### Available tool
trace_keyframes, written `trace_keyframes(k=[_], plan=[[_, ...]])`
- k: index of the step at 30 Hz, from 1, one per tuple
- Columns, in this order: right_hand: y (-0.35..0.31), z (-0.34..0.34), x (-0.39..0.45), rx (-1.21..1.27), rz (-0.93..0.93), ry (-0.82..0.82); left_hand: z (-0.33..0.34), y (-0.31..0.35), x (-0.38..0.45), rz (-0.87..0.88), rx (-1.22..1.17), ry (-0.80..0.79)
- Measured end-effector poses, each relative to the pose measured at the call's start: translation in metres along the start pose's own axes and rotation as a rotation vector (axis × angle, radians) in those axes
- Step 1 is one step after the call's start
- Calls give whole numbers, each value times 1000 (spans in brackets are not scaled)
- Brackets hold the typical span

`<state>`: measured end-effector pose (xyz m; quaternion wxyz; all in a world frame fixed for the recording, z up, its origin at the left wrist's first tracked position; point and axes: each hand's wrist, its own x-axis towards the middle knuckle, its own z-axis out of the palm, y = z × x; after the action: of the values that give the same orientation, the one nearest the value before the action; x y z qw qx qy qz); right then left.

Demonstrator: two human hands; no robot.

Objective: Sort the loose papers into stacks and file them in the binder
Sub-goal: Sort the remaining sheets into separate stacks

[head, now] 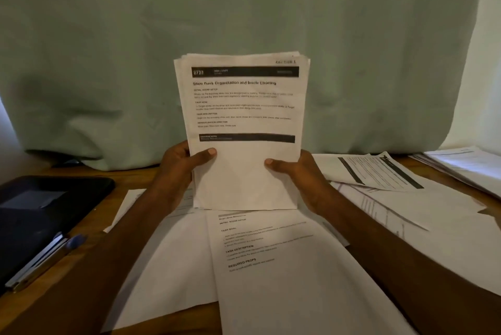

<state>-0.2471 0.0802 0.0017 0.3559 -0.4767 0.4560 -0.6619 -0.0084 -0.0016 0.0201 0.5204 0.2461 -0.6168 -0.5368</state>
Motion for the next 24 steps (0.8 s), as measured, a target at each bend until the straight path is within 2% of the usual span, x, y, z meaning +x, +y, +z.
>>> trace_keyframes(k=[8, 13, 15, 18, 19, 21, 24], plan=[[9, 11, -5, -52, 99, 0, -3, -27, -3, -10, 18, -18], [-7, 2, -2, -124, -41, -32, 1, -25, 1, 17, -42, 66], [-21, -2, 1, -304, -95, 42, 5, -21, 1, 29, -76, 130], [-42, -15, -4, -704, -140, 198, 10, -15, 1, 43, -93, 187], [-50, -18, -13, -803, -166, 179, 9, -16, 3, 43, -93, 197], [-64, -20, -40, -994, -161, -39, 3, -16, 7, 25, -94, 215], [-59, -20, -80, -1272, 65, -513, -1, -12, 9, -9, -9, 193]])
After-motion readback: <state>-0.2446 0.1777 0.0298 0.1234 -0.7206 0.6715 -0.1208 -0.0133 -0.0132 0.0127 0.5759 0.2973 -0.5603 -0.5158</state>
